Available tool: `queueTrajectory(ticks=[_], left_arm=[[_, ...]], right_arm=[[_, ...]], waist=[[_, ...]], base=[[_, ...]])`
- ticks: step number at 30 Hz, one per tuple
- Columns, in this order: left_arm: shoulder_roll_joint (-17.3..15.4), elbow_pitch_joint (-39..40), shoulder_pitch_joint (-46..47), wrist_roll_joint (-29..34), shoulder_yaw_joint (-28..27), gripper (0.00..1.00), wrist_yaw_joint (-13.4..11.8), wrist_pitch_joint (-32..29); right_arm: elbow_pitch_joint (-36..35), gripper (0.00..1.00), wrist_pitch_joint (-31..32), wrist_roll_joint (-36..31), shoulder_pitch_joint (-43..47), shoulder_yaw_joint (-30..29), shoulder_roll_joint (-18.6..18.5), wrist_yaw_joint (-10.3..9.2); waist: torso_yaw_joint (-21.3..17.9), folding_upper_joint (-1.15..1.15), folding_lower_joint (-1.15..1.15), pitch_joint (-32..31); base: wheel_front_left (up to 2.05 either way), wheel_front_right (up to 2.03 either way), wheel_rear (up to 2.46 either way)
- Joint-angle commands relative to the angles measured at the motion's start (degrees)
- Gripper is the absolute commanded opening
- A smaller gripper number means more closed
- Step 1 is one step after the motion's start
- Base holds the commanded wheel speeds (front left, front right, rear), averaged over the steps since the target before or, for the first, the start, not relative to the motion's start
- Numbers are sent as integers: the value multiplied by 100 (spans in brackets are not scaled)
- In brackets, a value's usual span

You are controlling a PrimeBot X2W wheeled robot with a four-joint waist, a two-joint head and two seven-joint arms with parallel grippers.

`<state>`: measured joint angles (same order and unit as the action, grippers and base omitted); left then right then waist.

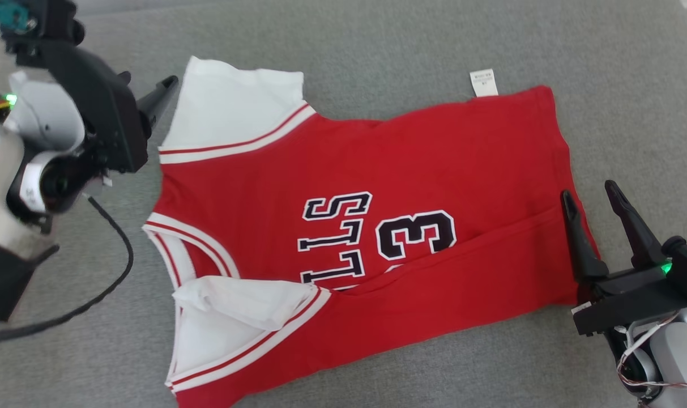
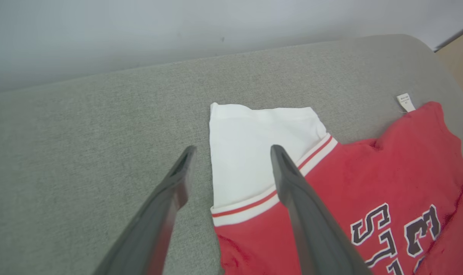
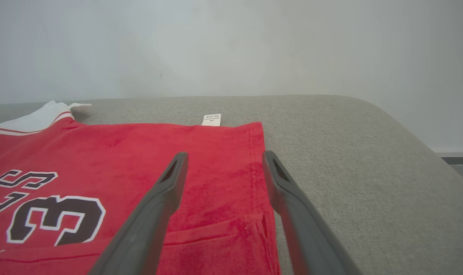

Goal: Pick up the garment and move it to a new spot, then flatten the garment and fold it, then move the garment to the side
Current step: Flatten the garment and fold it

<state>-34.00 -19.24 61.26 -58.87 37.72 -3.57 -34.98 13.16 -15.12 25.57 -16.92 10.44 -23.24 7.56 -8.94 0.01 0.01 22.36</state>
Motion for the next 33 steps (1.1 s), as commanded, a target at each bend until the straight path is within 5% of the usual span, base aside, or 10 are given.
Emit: queueTrajectory(ticks=[1, 12, 28, 31, 32, 33], left_arm=[[67, -118, 140, 114, 54, 100, 41, -56], [244, -1600, 1236, 690, 481, 100, 384, -297], [293, -2496, 1760, 1041, 835, 100, 683, -402], [333, -2597, 1802, 998, 834, 69, 703, -430], [336, -2627, 1823, 1001, 852, 71, 727, -457], [344, -2665, 1838, 975, 860, 58, 752, -509]], right_arm=[[24, 100, -8, -36, -67, 12, 28, -15], [85, 100, -8, -36, -518, 290, 200, -16], [171, 100, -8, -23, -683, 284, 301, -16], [181, 100, -8, -32, -720, 276, 269, -15], [186, 100, -8, -29, -736, 283, 259, -16], [191, 100, -8, -30, -757, 297, 260, -15]], waist=[[-258, -1, -1, 317], [-615, -1, -1, 725], [-807, -1, -1, 912], [-821, -1, -1, 917], [-829, -1, -1, 918], [-845, -1, -1, 919]], base=[[0, 0, 0], [0, 0, 0], [0, 0, 0], [0, 0, 0], [0, 0, 0], [0, 0, 0]])
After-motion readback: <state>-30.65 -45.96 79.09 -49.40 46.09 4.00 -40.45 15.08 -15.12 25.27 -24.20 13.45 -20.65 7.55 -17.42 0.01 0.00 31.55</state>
